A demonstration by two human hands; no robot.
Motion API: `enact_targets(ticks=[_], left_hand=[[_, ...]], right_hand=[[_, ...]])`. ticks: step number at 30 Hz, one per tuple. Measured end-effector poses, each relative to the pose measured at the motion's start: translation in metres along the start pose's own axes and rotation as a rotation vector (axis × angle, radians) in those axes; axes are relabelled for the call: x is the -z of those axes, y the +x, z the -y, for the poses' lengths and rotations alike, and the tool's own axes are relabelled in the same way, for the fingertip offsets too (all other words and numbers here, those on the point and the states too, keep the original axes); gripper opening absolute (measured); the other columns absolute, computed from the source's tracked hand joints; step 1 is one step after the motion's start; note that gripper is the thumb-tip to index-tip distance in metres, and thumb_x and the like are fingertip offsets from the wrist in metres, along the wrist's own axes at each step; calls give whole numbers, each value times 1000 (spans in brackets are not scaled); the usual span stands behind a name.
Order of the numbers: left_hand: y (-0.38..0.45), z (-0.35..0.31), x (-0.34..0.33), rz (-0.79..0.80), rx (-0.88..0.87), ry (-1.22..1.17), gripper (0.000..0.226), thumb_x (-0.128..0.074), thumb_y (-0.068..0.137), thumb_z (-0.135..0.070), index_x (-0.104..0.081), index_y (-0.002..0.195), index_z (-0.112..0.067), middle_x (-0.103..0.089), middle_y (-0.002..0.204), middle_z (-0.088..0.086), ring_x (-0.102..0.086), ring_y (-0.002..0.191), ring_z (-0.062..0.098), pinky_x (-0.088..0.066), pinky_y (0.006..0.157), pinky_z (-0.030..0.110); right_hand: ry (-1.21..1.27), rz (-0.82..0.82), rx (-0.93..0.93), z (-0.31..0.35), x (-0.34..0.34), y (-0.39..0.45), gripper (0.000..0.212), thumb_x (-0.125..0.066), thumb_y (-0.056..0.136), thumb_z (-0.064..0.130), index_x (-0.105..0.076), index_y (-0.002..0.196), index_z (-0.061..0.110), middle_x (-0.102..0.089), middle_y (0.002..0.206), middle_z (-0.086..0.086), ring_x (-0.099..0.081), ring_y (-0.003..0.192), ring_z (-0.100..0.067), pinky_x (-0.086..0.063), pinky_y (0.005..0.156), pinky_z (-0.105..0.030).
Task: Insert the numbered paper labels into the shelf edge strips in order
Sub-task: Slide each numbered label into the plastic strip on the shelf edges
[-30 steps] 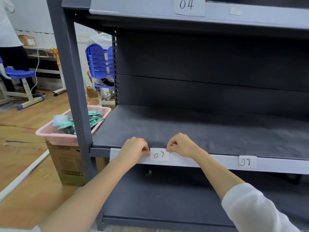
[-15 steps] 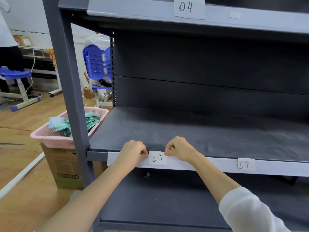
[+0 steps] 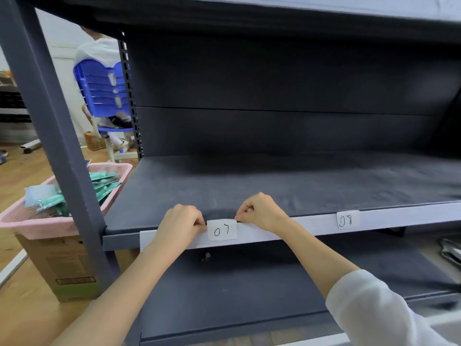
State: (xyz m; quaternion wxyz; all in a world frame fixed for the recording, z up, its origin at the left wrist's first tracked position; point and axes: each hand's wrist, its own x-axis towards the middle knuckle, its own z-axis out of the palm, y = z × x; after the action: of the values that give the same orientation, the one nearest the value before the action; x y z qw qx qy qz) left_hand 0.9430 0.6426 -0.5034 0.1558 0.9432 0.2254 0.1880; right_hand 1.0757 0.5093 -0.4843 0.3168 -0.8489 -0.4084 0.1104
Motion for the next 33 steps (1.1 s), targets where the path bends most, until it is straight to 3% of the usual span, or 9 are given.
enact_targets(ticks=[3, 6, 10, 13, 16, 21, 28, 31, 33], left_hand=[[1, 2, 3, 0, -10, -37, 10, -63, 81, -11, -73, 80, -7, -73, 90, 6, -61, 87, 26, -42, 70, 29], [1, 2, 4, 15, 4, -50, 10, -63, 81, -11, -73, 78, -7, -74, 87, 6, -62, 87, 26, -47, 74, 32], [2, 5, -1, -24, -13, -73, 12, -63, 79, -7, -73, 73, -8, -74, 81, 6, -62, 80, 26, -44, 67, 30], [-3, 8, -10, -224, -53, -190, 10, -66, 76, -2, -72, 68, -6, -72, 76, 7, -57, 68, 19, -39, 58, 24], [-2, -5, -14, -374, -125, -291, 10, -71, 71, 3, -70, 64, -4, -71, 70, 9, -56, 64, 14, -42, 56, 26], [16, -78, -37, -339, -205, -309, 6, -72, 72, -2, -71, 68, -5, -72, 72, 6, -59, 63, 11, -45, 67, 29], [52, -227, -101, -258, -254, -300, 6, -68, 78, -8, -73, 77, -5, -72, 81, 8, -64, 75, 19, -52, 73, 30], [64, -270, -124, -216, -184, -300, 6, -68, 77, -9, -73, 77, -6, -73, 83, 6, -62, 74, 14, -42, 70, 8], [71, -294, -136, -176, -149, -327, 6, -69, 77, -8, -74, 79, -5, -74, 85, 8, -64, 75, 15, -47, 73, 14]], right_hand=[[9, -61, -35, -5, 5, -2, 17, -60, 83, 7, -73, 89, -3, -72, 84, -7, -52, 65, -5, -37, 45, -2], [2, -125, -80, -12, 15, -6, 19, -58, 83, 6, -72, 88, -5, -74, 99, -12, -57, 77, -13, -40, 55, -6], [-33, -169, -115, -26, 32, -14, 19, -55, 84, 3, -71, 87, -8, -73, 98, -12, -57, 72, -14, -43, 58, -15], [-48, -182, -123, -35, 40, -21, 19, -55, 84, 2, -72, 89, -5, -72, 92, -10, -55, 76, -11, -42, 60, -17], [-79, -150, -136, -46, 50, -23, 19, -56, 84, 3, -72, 89, -4, -63, 70, 2, -51, 61, -4, -39, 52, -9], [-60, -173, -104, -83, 92, -30, 19, -54, 85, 3, -70, 88, -6, -53, 61, 15, -46, 54, 2, -38, 43, -1], [-31, -175, -30, -189, 171, -44, 22, -51, 84, 0, -71, 86, -8, -70, 87, -7, -54, 66, -6, -40, 46, 0], [-20, -135, 21, -224, 206, -41, 23, -50, 85, 1, -70, 89, -9, -73, 99, -11, -64, 80, -19, -48, 61, -16], [-24, -114, 56, -245, 227, -38, 21, -52, 86, 3, -71, 90, -7, -73, 101, -12, -63, 85, -18, -48, 68, -22]])
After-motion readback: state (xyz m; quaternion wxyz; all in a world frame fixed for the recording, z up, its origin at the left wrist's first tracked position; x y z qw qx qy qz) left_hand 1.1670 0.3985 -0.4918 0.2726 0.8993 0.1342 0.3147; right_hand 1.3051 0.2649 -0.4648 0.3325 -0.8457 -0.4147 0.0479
